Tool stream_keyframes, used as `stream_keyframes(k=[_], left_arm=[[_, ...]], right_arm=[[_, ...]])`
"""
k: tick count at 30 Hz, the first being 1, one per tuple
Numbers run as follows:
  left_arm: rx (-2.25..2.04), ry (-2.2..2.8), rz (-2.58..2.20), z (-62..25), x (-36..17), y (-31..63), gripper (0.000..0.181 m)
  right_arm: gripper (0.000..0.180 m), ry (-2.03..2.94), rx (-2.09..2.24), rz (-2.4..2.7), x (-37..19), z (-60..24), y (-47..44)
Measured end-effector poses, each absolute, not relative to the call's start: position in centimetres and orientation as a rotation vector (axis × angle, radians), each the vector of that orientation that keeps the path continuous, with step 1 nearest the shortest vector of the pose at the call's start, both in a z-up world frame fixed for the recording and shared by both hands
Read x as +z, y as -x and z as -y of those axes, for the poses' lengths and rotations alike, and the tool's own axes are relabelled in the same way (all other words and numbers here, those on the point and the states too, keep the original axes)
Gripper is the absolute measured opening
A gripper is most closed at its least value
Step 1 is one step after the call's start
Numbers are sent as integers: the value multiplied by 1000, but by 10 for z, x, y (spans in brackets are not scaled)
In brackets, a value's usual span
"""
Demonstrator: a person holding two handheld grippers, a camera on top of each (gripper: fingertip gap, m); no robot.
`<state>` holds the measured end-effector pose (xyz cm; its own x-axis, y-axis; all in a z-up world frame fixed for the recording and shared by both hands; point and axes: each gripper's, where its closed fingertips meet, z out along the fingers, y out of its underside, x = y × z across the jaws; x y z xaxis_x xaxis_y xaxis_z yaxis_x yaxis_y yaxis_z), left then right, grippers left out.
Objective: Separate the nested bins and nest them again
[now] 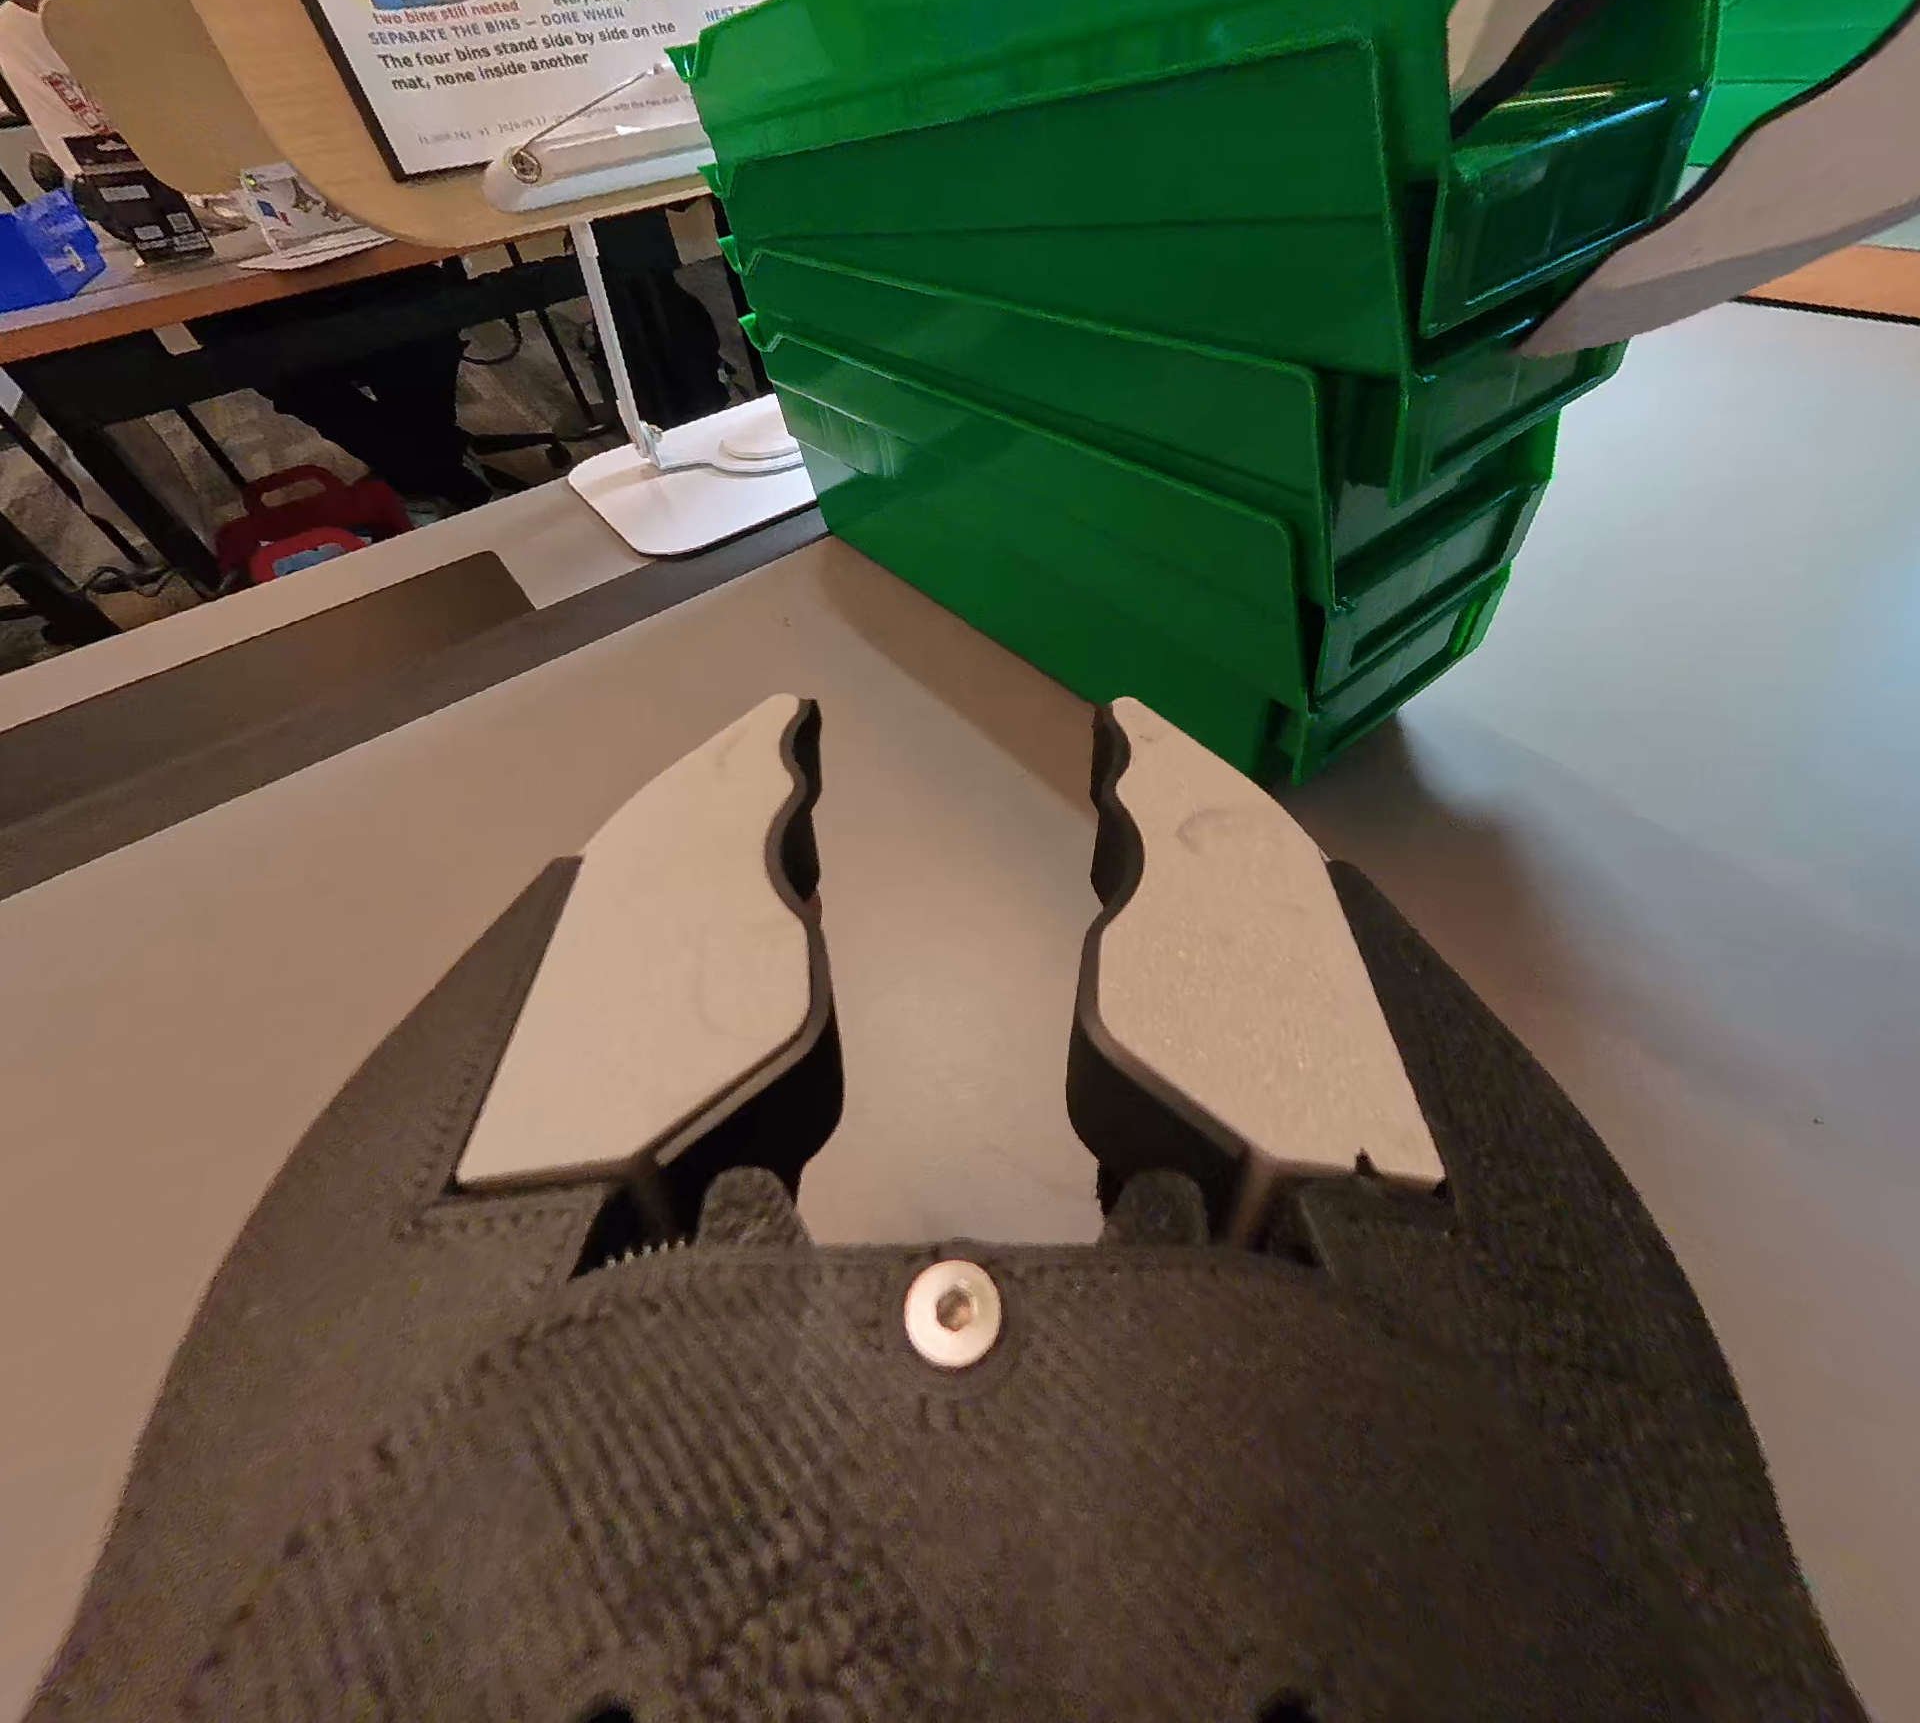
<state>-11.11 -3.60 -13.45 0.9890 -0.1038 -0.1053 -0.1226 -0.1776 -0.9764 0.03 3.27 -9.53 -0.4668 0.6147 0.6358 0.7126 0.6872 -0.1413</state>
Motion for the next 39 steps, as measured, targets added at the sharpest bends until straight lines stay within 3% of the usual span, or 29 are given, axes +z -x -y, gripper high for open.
stream_keyframes(k=[5,21,29,33,39], left_arm=[[-1,1761,-185,36,-136,107,50],[-53,1723,-301,34,-134,67,46],[-206,1611,-263,1,-64,26,32],[-225,1644,-231,-16,-64,22,32],[-178,1615,-236,-10,-72,15,14]], right_arm=[[28,1057,-161,2335,-96,-30,-1],[29,1029,-97,2266,-37,-38,5],[29,1000,-128,2272,-44,-32,8],[29,991,-120,2275,-45,-32,6],[29,986,-85,2288,-47,-32,5]])
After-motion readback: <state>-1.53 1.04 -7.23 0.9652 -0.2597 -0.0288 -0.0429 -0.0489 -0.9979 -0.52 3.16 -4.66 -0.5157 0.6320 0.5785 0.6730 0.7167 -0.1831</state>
